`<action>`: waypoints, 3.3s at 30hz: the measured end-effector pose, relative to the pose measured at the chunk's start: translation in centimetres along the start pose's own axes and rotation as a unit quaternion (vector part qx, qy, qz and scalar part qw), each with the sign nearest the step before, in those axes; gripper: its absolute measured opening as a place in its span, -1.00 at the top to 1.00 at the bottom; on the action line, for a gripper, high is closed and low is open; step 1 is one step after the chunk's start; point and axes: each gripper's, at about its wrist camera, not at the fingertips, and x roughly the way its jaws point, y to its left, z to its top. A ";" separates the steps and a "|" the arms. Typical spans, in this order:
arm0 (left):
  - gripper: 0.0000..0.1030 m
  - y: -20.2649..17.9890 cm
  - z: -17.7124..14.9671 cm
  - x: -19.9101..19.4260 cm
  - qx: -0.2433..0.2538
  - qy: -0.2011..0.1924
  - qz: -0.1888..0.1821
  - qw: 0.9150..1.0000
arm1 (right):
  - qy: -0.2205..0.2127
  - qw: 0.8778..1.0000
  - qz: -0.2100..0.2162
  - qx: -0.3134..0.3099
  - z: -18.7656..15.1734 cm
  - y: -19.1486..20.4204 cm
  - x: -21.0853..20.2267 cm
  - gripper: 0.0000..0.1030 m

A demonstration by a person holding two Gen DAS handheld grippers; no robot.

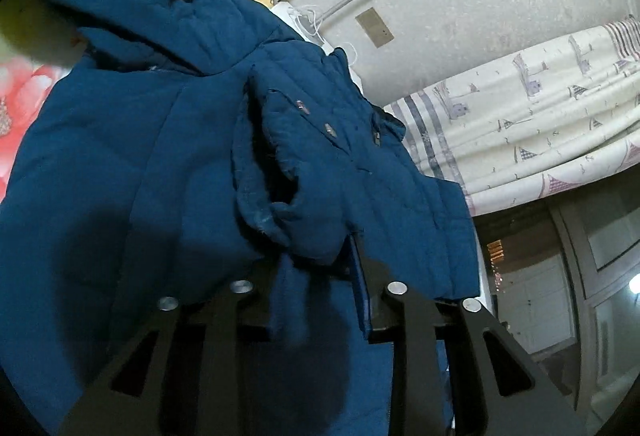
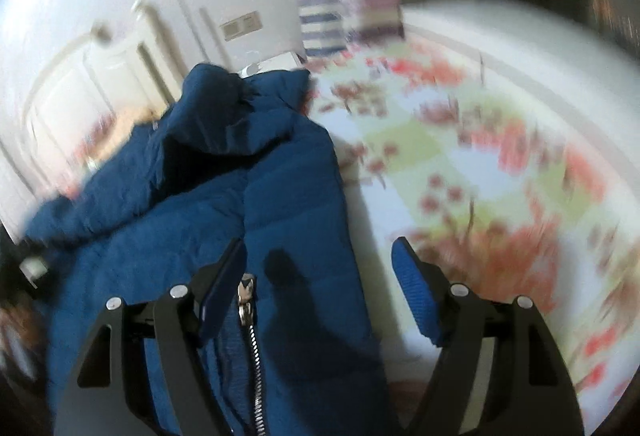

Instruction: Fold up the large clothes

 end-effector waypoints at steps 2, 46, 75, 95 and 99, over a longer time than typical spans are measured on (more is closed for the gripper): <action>0.24 -0.7 0.5 0.3 0.002 0.000 0.015 1.000 | 0.021 0.996 -0.031 -0.085 1.6 2.5 1.6 -0.55; 0.69 0.9 2.4 -1.7 0.097 -0.062 0.088 0.989 | 0.002 0.995 -0.077 0.058 7.3 -0.8 10.2 -0.50; -0.91 -4.2 0.1 -3.8 0.213 -0.182 0.154 0.947 | -0.007 0.994 0.042 -0.100 9.5 9.4 8.0 -0.01; -0.91 -3.5 0.7 0.6 0.220 -0.057 0.146 0.963 | 0.070 0.992 0.012 -0.104 15.1 11.0 16.0 -0.12; -0.91 -3.0 0.4 0.3 0.214 -0.059 0.136 0.966 | 0.109 0.990 0.019 -0.082 15.1 10.3 18.1 -0.15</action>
